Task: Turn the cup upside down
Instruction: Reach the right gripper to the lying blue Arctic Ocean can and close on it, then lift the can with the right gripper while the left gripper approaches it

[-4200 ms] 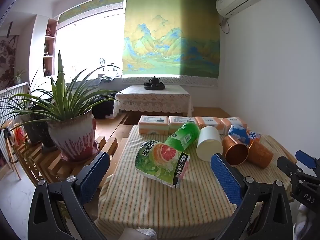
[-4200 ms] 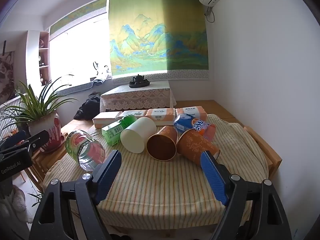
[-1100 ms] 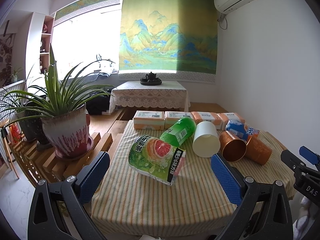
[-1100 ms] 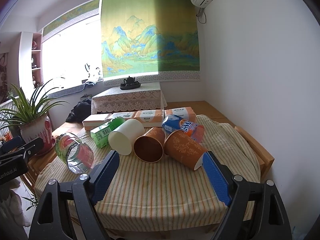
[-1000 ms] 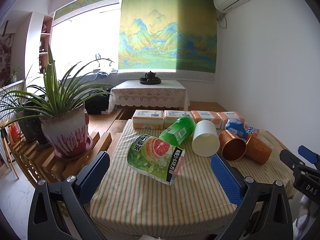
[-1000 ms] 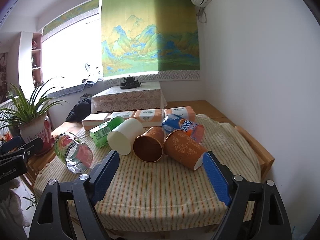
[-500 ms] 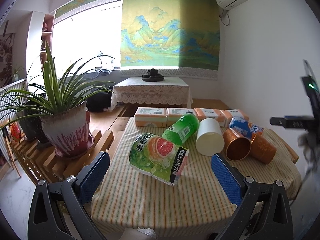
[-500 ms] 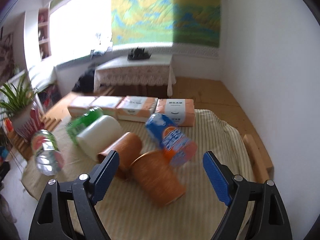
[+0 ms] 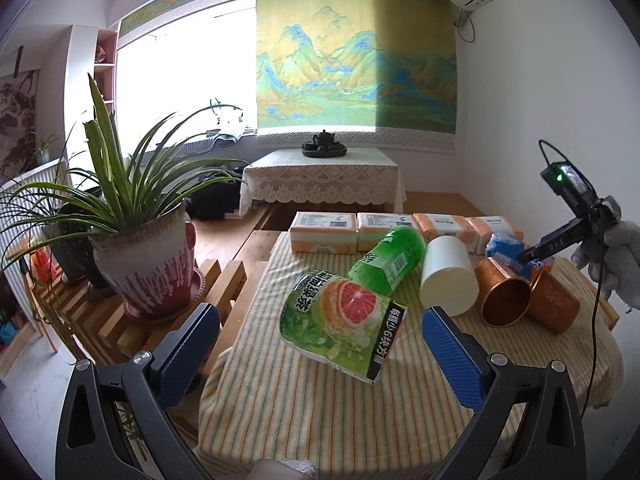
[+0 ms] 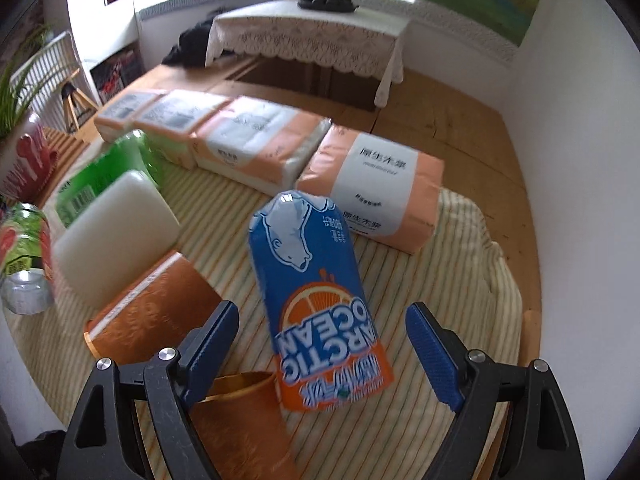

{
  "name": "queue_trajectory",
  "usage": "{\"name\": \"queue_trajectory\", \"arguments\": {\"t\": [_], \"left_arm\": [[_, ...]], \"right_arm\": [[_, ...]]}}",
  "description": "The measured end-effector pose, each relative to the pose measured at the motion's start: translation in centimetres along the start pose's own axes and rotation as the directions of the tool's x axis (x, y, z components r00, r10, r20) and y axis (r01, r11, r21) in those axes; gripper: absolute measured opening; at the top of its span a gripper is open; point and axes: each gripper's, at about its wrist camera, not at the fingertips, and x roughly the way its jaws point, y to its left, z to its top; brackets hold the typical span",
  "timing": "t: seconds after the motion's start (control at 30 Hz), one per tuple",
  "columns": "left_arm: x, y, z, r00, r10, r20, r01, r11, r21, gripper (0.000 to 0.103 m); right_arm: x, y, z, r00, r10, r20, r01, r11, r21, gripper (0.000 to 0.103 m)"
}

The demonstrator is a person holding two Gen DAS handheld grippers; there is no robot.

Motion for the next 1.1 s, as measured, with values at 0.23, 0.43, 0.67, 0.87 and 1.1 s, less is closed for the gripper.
{"name": "queue_trajectory", "arguments": {"t": [0.23, 0.43, 0.67, 0.87, 1.1], "left_arm": [[0.7, 0.2, 0.1, 1.0, 0.002, -0.009, -0.002, 1.0, 0.003, 0.103], [0.6, 0.2, 0.0, 1.0, 0.005, -0.007, -0.005, 1.0, 0.008, 0.103], [-0.1, 0.1, -0.1, 1.0, 0.011, -0.005, -0.011, 1.0, 0.016, 0.103], [-1.0, -0.1, -0.2, 1.0, 0.012, 0.008, -0.012, 1.0, 0.024, 0.103], [-1.6, -0.1, -0.2, 1.0, 0.011, 0.008, -0.011, 1.0, 0.027, 0.103]], "right_arm": [[2.6, 0.3, 0.1, 0.996, -0.019, -0.082, 0.014, 0.998, -0.056, 0.082], [2.8, -0.2, 0.0, 0.995, -0.036, -0.09, 0.032, 0.998, -0.046, 0.062], [0.7, -0.3, -0.1, 0.997, -0.072, -0.041, 0.069, 0.996, -0.053, 0.058], [-2.4, -1.0, 0.7, 0.994, -0.104, 0.034, 0.105, 0.994, -0.027, 0.053], [-3.2, -0.4, 0.3, 0.991, -0.12, 0.06, 0.121, 0.993, -0.014, 0.052]]}}
